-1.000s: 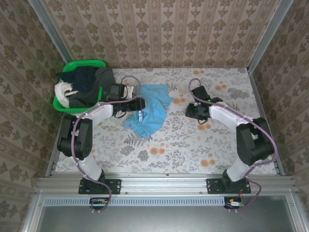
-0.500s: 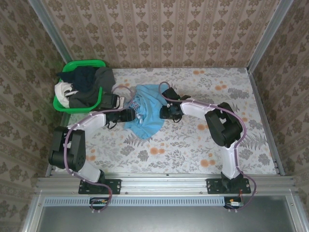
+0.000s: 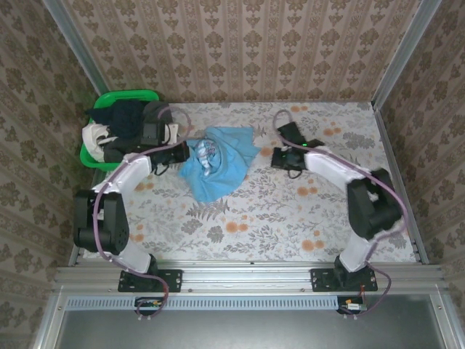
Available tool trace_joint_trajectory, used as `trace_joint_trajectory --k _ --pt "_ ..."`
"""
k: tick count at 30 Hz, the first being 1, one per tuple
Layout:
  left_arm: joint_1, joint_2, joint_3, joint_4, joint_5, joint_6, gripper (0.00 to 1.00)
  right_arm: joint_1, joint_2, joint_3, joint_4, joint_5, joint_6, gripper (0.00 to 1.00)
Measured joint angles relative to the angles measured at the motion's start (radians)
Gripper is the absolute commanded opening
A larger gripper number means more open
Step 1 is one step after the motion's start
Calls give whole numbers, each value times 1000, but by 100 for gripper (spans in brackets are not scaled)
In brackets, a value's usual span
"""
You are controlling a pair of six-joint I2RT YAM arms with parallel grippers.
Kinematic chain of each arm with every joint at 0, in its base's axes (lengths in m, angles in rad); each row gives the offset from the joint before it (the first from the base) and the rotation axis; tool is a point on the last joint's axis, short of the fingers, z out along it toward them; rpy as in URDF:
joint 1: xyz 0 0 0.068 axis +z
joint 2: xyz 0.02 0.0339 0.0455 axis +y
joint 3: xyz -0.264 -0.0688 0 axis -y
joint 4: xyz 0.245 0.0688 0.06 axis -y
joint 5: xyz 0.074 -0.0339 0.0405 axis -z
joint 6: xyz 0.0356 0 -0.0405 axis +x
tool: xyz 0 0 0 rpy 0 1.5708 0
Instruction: Fold and stack the t-shirts
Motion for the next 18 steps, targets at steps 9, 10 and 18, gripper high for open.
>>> trace_joint_trajectory --k 9,10,18 --pt "27 132 211 -61 -69 2 24 7 -34 -16 55 -34 -19 48" --pt "29 135 182 -64 -74 0 27 11 22 -1 51 -47 -19 50" --pt "40 92 48 -131 -131 -6 54 164 294 188 79 -92 21 62"
